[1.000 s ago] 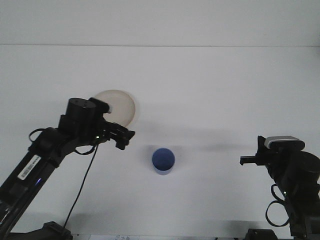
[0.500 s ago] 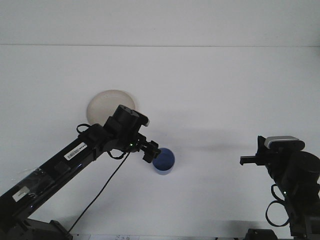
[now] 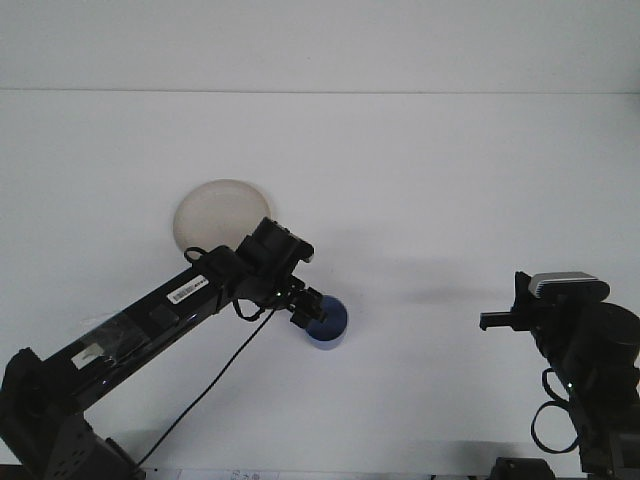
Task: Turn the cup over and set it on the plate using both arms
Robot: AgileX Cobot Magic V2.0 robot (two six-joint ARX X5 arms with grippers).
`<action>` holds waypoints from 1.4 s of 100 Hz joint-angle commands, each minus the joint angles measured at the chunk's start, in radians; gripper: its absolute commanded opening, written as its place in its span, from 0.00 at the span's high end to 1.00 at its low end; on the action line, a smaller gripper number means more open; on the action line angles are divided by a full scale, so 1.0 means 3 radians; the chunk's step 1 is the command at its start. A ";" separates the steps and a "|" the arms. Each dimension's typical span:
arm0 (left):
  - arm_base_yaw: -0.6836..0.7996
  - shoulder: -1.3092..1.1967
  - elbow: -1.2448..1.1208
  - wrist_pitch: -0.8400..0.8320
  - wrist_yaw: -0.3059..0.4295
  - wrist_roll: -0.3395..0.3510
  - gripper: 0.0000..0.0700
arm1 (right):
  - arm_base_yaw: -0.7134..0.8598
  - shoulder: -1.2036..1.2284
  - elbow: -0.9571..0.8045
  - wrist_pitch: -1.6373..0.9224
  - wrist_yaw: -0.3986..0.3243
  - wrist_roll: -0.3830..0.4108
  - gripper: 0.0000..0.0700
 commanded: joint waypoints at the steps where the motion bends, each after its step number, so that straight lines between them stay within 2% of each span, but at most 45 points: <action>1: -0.0047 0.0052 0.0089 0.0052 0.0000 0.0083 0.99 | -0.0001 0.0014 0.0022 0.0031 -0.0008 0.0050 0.98; 17: -0.0014 0.0052 0.0276 -0.0089 -0.0090 0.0095 0.99 | -0.0001 0.0014 0.0022 0.0031 -0.0008 0.0050 0.98; 36: 0.0278 0.0052 0.0848 -0.0404 -0.0678 0.0150 0.99 | -0.0001 0.0014 0.0022 0.0020 -0.0006 0.0050 0.98; 54: 0.0823 0.0061 0.1251 -0.0448 -0.0992 0.0150 0.99 | -0.0001 0.0014 0.0022 0.0023 -0.0006 0.0050 0.98; 66: 0.1144 0.0114 0.1278 -0.0435 -0.1033 0.0225 0.99 | -0.0001 0.0014 0.0022 0.0033 -0.0006 0.0048 0.98; 80: 0.1418 0.0295 0.1278 -0.0402 -0.1083 0.0210 0.99 | -0.0001 0.0014 0.0022 0.0036 -0.0006 0.0050 0.98; 121: 0.1740 0.0853 0.1278 -0.0256 -0.1095 0.0120 0.96 | -0.0001 0.0013 0.0022 0.0033 -0.0006 0.0050 0.98; 123: 0.1746 0.0861 0.1278 -0.0257 -0.1095 0.0117 0.94 | -0.0001 0.0014 0.0022 0.0033 -0.0006 0.0050 0.98; 130: 0.1761 0.0865 0.1278 -0.0252 -0.1094 0.0080 0.72 | -0.0001 0.0014 0.0022 0.0034 -0.0006 0.0050 0.98; 140: 0.1768 0.0862 0.1286 -0.0239 -0.1092 0.0065 0.24 | -0.0001 0.0014 0.0022 0.0034 -0.0006 0.0050 0.98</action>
